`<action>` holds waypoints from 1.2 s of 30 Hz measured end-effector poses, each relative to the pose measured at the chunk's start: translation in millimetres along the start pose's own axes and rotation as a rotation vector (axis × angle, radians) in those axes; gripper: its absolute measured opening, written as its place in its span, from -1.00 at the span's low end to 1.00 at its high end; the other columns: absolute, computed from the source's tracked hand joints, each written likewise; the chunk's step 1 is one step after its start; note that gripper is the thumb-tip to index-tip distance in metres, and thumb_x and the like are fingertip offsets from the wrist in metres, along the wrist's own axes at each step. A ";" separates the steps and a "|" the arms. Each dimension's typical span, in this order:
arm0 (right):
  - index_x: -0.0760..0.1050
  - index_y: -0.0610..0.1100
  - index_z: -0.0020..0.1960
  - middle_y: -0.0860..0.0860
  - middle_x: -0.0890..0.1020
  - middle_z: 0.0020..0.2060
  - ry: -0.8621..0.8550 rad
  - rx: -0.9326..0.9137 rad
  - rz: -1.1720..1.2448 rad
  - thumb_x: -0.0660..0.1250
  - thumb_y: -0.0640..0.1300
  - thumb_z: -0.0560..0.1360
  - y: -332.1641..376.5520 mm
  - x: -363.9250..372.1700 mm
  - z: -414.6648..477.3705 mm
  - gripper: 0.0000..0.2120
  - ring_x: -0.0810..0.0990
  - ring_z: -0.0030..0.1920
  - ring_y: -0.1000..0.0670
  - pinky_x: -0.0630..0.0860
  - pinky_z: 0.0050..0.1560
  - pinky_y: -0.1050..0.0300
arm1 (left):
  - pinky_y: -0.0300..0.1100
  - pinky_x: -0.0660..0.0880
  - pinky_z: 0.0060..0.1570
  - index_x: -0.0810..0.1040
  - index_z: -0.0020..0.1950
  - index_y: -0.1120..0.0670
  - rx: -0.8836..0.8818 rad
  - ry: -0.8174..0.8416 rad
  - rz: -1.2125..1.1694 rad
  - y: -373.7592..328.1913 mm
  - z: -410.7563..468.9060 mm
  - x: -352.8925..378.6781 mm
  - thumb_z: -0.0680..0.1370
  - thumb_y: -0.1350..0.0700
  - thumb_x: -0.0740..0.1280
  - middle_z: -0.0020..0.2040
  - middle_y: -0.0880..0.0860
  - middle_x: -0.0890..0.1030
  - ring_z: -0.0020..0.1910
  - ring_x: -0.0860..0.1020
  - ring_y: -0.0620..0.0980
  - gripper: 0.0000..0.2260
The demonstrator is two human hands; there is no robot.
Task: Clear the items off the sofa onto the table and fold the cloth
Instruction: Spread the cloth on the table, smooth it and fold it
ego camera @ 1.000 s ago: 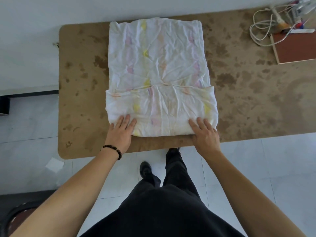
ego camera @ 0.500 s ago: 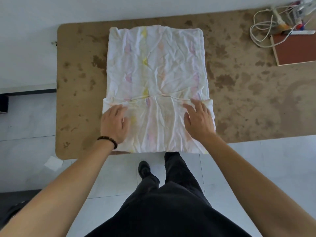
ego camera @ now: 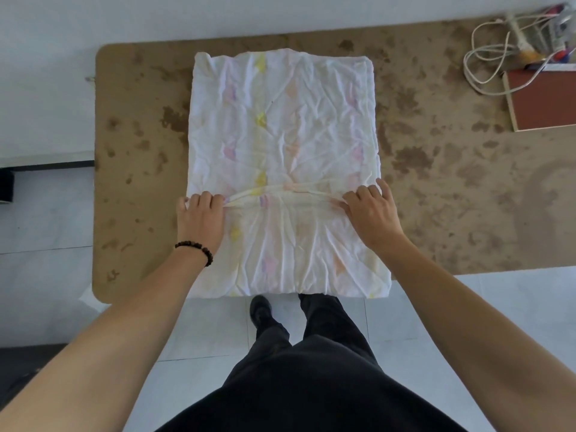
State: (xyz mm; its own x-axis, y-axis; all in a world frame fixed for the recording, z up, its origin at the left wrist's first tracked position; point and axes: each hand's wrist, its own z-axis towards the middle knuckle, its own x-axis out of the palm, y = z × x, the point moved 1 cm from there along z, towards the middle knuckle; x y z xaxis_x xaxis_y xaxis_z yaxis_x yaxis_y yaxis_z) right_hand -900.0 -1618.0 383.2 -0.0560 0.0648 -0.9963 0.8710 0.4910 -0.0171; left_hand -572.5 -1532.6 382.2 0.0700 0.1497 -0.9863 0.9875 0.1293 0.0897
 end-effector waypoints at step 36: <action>0.06 -0.09 0.60 -0.25 -0.06 0.58 -0.004 0.085 0.393 0.08 0.14 0.65 73.2 16.5 -45.4 -0.39 -0.10 0.58 -0.25 -0.09 0.54 -0.28 | 0.32 -0.08 0.44 0.07 0.57 0.02 -0.198 0.115 -0.315 -39.4 -48.7 1.5 0.62 -0.20 0.01 0.56 0.24 0.00 0.54 -0.02 0.25 -0.43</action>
State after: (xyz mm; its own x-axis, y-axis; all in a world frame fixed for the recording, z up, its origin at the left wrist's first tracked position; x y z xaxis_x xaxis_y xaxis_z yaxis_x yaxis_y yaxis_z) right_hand -859.3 -1541.5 369.3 0.2912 0.2294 -0.9287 0.8630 0.3560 0.3585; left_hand -618.2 -1489.7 383.9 -0.2599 0.1799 -0.9487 0.9109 0.3718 -0.1790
